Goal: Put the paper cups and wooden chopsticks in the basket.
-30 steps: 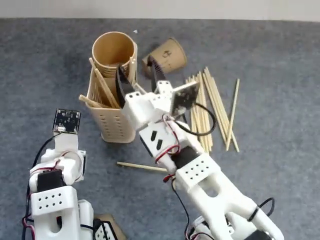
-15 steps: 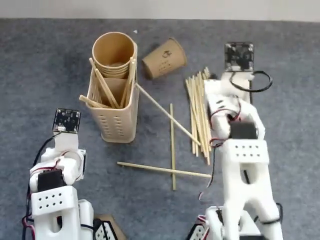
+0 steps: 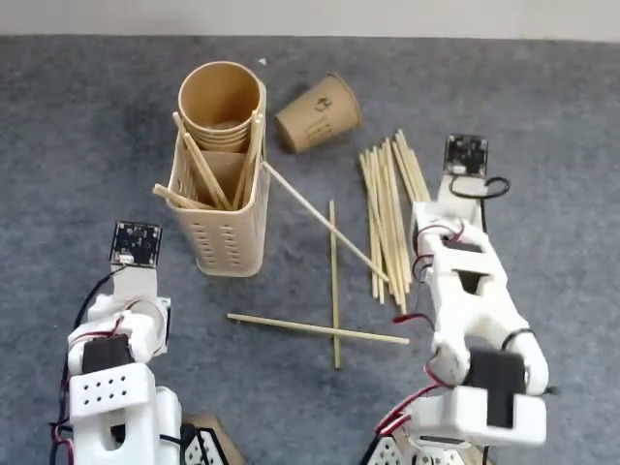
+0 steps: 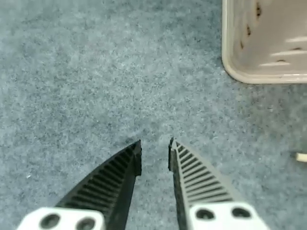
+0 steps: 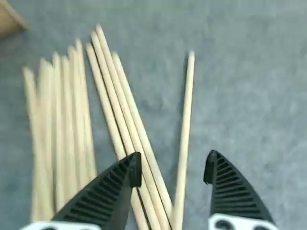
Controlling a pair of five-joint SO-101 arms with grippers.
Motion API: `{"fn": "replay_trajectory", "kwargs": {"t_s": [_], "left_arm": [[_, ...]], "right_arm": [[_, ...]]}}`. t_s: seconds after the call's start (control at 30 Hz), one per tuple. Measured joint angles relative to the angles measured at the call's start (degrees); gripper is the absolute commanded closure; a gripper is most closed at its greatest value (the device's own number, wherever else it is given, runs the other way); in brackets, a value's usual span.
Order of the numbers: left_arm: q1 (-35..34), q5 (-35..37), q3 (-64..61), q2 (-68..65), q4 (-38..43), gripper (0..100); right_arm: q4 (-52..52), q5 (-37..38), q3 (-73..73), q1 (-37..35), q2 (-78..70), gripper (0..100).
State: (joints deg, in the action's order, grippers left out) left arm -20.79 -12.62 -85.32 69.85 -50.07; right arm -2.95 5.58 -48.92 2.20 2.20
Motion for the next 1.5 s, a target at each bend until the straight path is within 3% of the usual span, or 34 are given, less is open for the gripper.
{"fn": "replay_trajectory", "kwargs": {"t_s": [0.23, 0.37, 0.77, 0.87, 1.03, 1.13, 1.23, 1.5], "left_arm": [[0.0, 0.0, -0.4, 0.0, 0.7, 87], [0.0, 0.0, -0.4, 0.0, 0.7, 87], [0.0, 0.0, -0.4, 0.0, 0.7, 87], [0.0, 0.0, -0.4, 0.0, 0.7, 87], [0.0, 0.0, -0.4, 0.0, 0.9, 87], [0.0, 0.0, -0.4, 0.0, 0.9, 87], [0.0, 0.0, -0.4, 0.0, 0.9, 87], [0.0, 0.0, -0.4, 0.0, 0.9, 87]], "right_arm": [[0.3, 6.7, 0.1, 0.1, -5.5, 80.2], [0.3, 7.5, 0.1, 0.3, -6.4, 99.8], [2.5, 7.6, 0.9, -0.2, -4.3, 99.3], [6.7, 4.0, 0.9, -0.2, 2.4, 99.3], [10.2, -8.1, 0.9, -2.5, 22.5, 99.3], [10.5, -14.9, 0.9, -7.6, 35.6, 99.3], [10.6, -16.7, 1.1, -16.2, 44.8, 99.3], [20.6, -8.3, 7.0, -39.9, 40.4, 99.3]]}}
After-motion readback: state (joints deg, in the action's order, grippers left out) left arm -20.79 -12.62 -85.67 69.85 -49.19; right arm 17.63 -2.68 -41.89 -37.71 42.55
